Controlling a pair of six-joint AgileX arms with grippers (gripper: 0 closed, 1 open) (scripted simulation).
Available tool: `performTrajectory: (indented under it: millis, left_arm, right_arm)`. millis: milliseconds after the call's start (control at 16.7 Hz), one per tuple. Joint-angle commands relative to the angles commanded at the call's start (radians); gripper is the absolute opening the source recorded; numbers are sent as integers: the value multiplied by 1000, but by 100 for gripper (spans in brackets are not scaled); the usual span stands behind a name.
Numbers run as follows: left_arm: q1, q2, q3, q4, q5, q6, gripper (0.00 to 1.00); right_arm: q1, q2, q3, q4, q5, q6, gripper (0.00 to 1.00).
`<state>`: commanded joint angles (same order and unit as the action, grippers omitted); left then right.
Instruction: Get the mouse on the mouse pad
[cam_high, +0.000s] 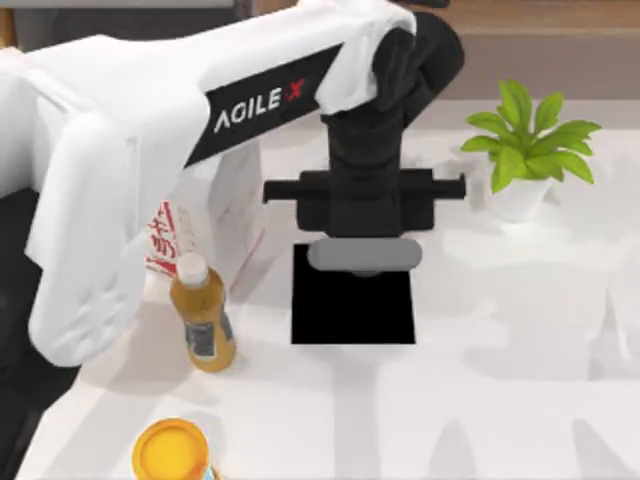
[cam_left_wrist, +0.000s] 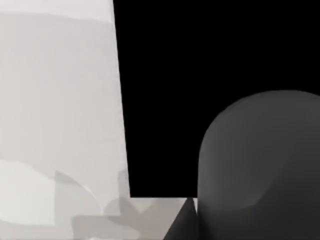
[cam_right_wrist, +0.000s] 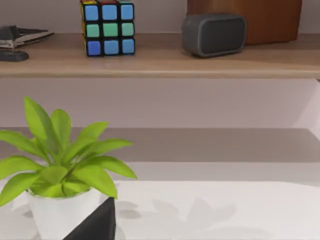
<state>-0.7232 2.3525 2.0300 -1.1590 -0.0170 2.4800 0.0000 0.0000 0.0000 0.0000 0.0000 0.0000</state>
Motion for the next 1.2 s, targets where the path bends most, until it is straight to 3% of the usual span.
performTrajectory:
  millis: [480,1200]
  left_arm:
    - [6,40,-43,-8,20,-3,0]
    - [6,40,-43,-8,20,-3,90]
  right_arm:
    - [0,0,0,0,0,0,100]
    - [0,0,0,0,0,0,100]
